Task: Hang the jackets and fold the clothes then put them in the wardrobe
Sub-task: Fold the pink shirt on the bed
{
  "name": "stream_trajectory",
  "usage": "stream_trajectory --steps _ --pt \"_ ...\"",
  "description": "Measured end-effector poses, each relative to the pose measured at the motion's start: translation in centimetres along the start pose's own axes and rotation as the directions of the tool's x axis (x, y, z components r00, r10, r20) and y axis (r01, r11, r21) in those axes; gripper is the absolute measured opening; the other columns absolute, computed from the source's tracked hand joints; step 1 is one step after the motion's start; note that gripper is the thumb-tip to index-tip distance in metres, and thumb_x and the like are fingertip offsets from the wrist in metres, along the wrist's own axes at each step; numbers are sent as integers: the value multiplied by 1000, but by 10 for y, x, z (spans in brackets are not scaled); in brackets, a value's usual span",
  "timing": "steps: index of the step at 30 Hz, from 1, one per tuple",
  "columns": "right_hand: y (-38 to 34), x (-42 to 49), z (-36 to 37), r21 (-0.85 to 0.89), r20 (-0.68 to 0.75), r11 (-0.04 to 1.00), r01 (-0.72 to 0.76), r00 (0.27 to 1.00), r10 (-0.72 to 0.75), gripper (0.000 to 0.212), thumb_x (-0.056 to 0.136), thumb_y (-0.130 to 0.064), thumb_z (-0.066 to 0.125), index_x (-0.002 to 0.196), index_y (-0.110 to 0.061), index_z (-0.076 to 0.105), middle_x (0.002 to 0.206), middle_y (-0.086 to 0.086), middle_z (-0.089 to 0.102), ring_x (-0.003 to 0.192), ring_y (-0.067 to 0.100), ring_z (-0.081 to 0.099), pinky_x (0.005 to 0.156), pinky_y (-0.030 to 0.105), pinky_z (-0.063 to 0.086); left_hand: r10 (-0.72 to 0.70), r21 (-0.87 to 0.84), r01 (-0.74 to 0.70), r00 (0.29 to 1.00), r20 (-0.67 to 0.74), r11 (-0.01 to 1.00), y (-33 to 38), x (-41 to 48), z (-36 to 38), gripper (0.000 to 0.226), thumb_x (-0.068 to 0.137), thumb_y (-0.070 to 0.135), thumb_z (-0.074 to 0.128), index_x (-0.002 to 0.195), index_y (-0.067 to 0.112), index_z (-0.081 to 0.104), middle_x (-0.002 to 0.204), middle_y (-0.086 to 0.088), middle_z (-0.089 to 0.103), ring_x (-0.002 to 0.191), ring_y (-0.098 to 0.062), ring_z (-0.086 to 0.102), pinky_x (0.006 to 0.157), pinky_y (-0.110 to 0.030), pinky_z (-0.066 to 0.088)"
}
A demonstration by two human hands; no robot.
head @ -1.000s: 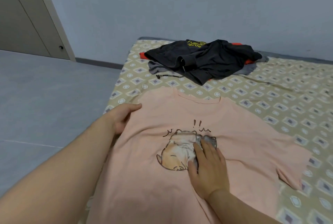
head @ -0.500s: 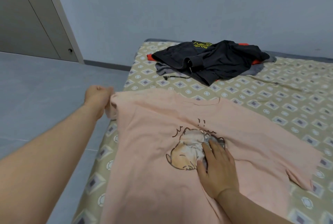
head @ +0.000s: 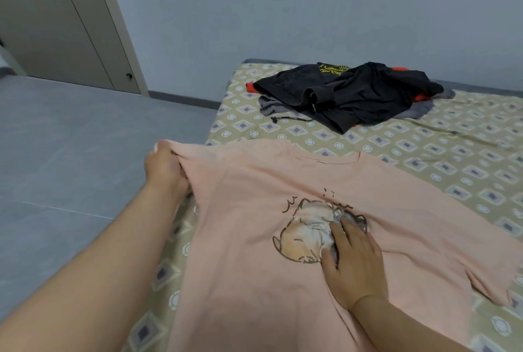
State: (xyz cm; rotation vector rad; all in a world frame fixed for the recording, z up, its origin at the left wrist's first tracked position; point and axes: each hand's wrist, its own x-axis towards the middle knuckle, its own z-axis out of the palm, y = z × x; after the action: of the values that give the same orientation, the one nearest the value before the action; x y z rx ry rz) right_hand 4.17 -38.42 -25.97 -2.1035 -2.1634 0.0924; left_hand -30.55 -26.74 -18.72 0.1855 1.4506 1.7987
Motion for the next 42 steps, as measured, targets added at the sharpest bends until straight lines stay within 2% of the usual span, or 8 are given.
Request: stream_trajectory --steps 4,9,15,25,29,33,36,42 --pt "-1 0 -2 -2 9 1000 -7 1000 7 69 84 -46 28 137 -17 59 148 6 51 140 22 42 119 43 25 -344 -137 379 912 223 915 4 1 -8 30 104 37 44 101 13 62 91 -7 75 84 -21 73 90 -40 54" --pt "0 -1 0 -2 9 1000 -14 1000 14 69 84 -47 27 138 -17 58 149 6 51 141 22 41 120 42 23 -407 468 198 820 403 862 -11 -19 -15 14 98 12 55 105 10 67 108 -13 73 87 -21 69 78 -34 56" --pt "-2 -1 -3 15 2 1000 -13 1000 12 68 84 -46 29 136 -15 60 146 8 53 139 24 44 118 45 29 -312 334 189 877 366 924 9 -16 -17 15 99 6 54 112 7 62 91 -10 73 68 -16 73 52 -29 58" --pt "-2 -2 -4 29 5 1000 -6 1000 5 71 84 -47 24 140 -17 56 151 5 48 143 21 38 121 42 23 -735 314 666 582 348 676 9 -3 -88 43 41 3 95 75 5 68 58 -3 61 33 -6 46 24 -9 22" --pt "-2 -2 -5 35 -6 999 3 1000 -3 68 85 -45 27 139 -16 57 150 6 49 143 21 38 120 43 24 -551 841 360 829 -89 405 4 8 -93 16 88 9 66 78 9 54 48 -3 45 33 -11 33 33 -11 21" --pt "-1 -2 -5 46 -4 999 -5 1000 5 62 87 -41 37 139 -15 57 149 7 50 142 23 39 120 44 25 -79 994 -89 992 94 56 -3 21 -67 20 85 11 62 98 -3 63 93 -24 65 82 -37 62 72 -35 50" --pt "1 -2 -4 47 15 999 -7 1000 6 61 87 -41 41 142 -17 54 151 6 47 143 21 37 121 43 22 86 903 -418 908 411 98 -14 21 -21 45 87 18 59 131 6 56 135 -22 55 124 -40 51 103 -41 41" --pt "4 -1 1 28 0 1000 7 1000 -7 62 87 -43 41 141 -18 54 150 5 48 142 21 38 120 44 26 -126 725 -684 728 674 -79 -54 15 70 61 86 51 64 133 17 48 133 -11 57 121 -34 52 96 -41 43"
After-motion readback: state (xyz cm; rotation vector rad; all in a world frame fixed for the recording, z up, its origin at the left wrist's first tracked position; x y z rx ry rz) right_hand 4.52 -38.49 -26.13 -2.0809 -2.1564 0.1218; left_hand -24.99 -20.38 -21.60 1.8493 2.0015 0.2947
